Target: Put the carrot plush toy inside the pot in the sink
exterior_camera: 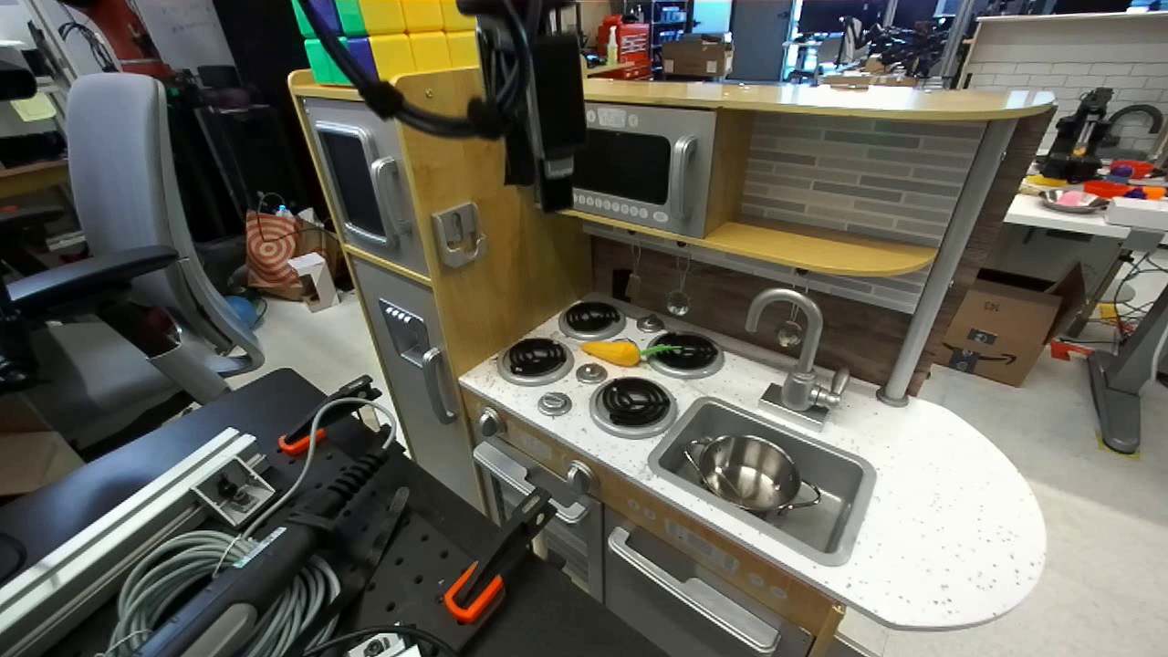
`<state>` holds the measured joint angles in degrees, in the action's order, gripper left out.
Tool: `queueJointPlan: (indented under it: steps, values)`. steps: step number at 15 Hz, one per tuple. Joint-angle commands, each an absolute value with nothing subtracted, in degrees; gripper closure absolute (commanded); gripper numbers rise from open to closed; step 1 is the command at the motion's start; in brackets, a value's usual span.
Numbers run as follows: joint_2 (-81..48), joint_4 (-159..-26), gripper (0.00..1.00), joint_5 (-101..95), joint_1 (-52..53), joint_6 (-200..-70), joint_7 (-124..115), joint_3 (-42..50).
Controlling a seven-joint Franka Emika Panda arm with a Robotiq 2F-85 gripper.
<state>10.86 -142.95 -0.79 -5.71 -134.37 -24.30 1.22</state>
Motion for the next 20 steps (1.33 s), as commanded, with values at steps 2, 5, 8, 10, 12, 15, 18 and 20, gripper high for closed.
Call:
queueJointPlan:
  steps: [2, 5, 8, 10, 12, 15, 18, 20]
  values:
    - [-2.63, -139.91, 0.00, -3.48, -5.64, -143.81, -36.90, 0.32]
    - [-10.11, -136.80, 0.00, -6.69, -3.50, -149.19, -43.62, 2.11]
    - [-13.59, -133.86, 0.00, -5.47, -1.48, -150.11, -44.21, 3.46]
    - [-12.57, -135.81, 0.00, -4.55, -0.94, -149.56, -42.71, 4.12]
    - [-12.69, -135.97, 0.00, -4.59, -0.69, -149.56, -42.72, 4.41]
    - [-13.56, -135.99, 0.00, -3.04, -0.38, -152.20, -46.03, 4.60]
    - [-19.63, -132.06, 0.00, 4.00, 0.09, -155.18, -51.38, 3.63]
    - [-24.81, -129.03, 0.00, 9.38, 1.01, -158.76, -54.25, 2.88]
